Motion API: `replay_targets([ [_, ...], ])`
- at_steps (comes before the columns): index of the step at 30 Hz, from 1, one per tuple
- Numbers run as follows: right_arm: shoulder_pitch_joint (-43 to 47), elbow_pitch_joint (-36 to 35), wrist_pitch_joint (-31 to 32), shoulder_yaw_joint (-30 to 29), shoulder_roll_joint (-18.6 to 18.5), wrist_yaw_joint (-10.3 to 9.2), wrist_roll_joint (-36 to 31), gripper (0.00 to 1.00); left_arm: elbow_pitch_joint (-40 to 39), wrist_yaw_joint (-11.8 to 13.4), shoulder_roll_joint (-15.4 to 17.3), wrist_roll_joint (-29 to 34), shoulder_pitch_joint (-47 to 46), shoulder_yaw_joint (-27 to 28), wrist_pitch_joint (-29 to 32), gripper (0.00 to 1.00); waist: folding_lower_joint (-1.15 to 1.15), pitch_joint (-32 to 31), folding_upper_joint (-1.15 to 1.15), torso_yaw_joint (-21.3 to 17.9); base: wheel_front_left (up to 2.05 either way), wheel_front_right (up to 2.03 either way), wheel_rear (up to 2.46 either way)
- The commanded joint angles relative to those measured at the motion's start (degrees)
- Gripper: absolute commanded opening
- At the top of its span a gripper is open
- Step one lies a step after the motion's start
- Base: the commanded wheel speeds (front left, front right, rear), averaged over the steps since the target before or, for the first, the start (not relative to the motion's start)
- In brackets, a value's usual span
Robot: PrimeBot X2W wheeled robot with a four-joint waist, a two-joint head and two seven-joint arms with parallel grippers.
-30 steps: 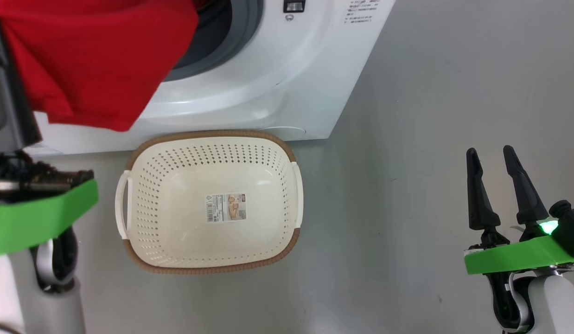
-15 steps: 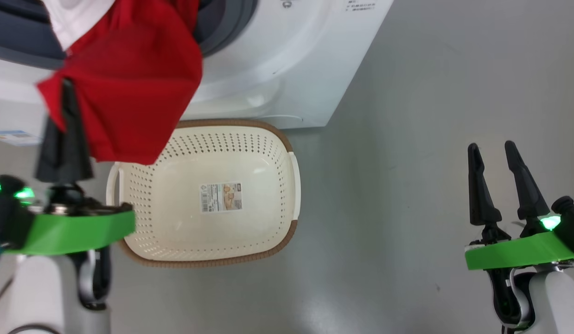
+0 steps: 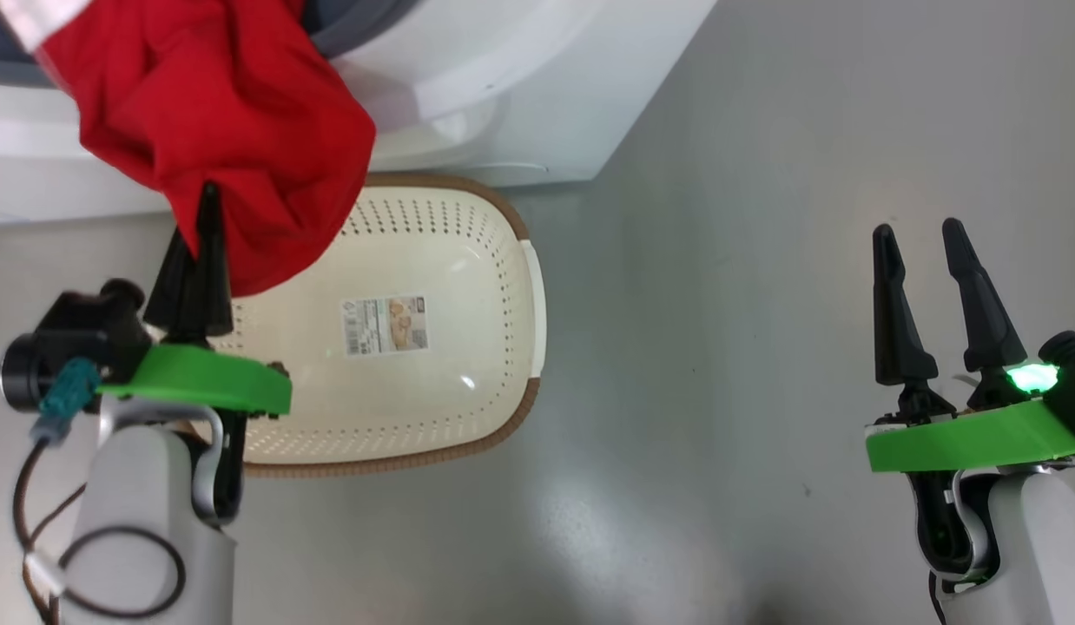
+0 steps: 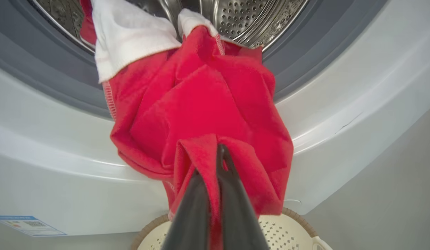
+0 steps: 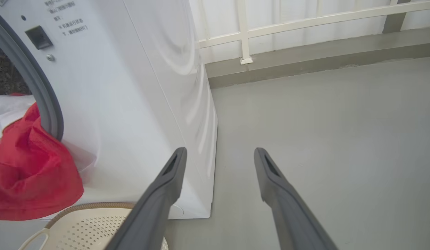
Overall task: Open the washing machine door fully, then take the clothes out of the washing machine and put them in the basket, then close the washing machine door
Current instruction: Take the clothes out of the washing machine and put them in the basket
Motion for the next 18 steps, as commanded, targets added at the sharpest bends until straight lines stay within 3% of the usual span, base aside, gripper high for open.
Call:
replay_targets([
  [1, -0.6, -1.6, -0.4, 1.3, -0.1, 0.36, 1.1, 1.0, 1.6, -0.3, 1.4, 1.1, -1.6, 1.5, -0.2, 0.0, 0.0, 2.6, 0.0, -1.3, 0.0, 0.0, 0.0],
  [17, -3.3, -1.7, -0.4, 2.6, -0.1, 0.36, 3.0, 1.0, 21.8, -0.3, 4.3, 3.6, -15.3, 2.1, -0.2, 0.0, 0.0, 7.9, 0.0, -3.9, 0.0, 0.0, 0.0],
  [18, -3.4, -1.7, -0.4, 2.6, -0.1, 0.36, 3.0, 1.0, 22.3, -0.2, 4.4, 3.7, -15.8, 2.2, -0.2, 0.11, 0.0, 8.0, 0.0, -3.9, 0.0, 0.0, 0.0],
])
